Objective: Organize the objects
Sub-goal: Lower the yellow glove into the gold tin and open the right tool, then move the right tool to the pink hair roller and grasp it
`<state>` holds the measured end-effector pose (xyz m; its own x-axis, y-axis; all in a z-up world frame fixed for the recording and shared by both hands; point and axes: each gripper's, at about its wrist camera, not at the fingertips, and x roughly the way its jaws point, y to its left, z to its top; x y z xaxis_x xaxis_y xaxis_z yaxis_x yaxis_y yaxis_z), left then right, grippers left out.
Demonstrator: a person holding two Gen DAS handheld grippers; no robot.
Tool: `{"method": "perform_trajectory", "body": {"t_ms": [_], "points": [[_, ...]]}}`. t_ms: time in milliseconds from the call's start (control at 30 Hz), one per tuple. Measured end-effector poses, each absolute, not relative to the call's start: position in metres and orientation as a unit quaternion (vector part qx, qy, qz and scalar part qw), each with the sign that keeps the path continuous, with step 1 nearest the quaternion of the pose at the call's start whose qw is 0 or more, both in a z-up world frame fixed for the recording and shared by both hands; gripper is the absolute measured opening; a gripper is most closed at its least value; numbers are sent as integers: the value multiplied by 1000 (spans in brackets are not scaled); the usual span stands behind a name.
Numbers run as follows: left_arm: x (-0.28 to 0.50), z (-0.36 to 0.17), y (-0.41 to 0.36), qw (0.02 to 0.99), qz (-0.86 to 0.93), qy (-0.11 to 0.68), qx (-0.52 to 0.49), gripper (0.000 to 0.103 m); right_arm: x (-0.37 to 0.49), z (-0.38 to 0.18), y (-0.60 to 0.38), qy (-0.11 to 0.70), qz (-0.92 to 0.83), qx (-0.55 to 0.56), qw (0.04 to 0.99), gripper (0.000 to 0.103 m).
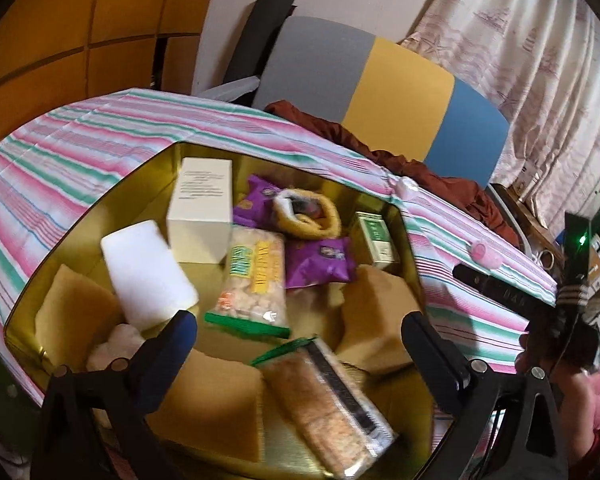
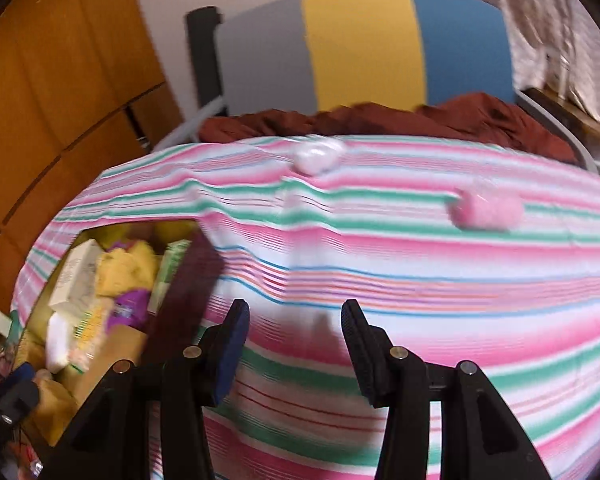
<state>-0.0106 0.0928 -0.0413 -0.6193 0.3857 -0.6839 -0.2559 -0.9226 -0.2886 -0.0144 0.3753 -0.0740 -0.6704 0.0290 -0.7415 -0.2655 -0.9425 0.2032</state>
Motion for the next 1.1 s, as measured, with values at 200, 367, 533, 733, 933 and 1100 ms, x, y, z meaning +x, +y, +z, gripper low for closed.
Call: {"method": "perform_trajectory", "body": {"t_ms": [200, 367, 533, 733, 933, 1100], "points": [[-3, -33, 113, 203, 895, -62, -392, 103, 7, -86, 414, 155, 893, -402, 128, 56], [2, -29, 135, 223, 891, -43, -394, 103, 9, -79, 468, 182, 893, -374, 172, 75], [2, -23, 159, 236, 890, -21, -391, 103, -15, -74, 514, 189, 891, -359, 205, 76], [-7, -13, 178, 243, 888, -12, -391, 103, -54, -81, 534, 165, 896, -360, 201, 77], [-21, -2, 192, 244, 889, -6, -387, 103, -67, -102, 544, 181, 891, -364, 204, 77], [-32, 9, 209, 250, 891, 5, -380, 103, -70, -109, 549, 193, 890, -367, 189, 68]]}}
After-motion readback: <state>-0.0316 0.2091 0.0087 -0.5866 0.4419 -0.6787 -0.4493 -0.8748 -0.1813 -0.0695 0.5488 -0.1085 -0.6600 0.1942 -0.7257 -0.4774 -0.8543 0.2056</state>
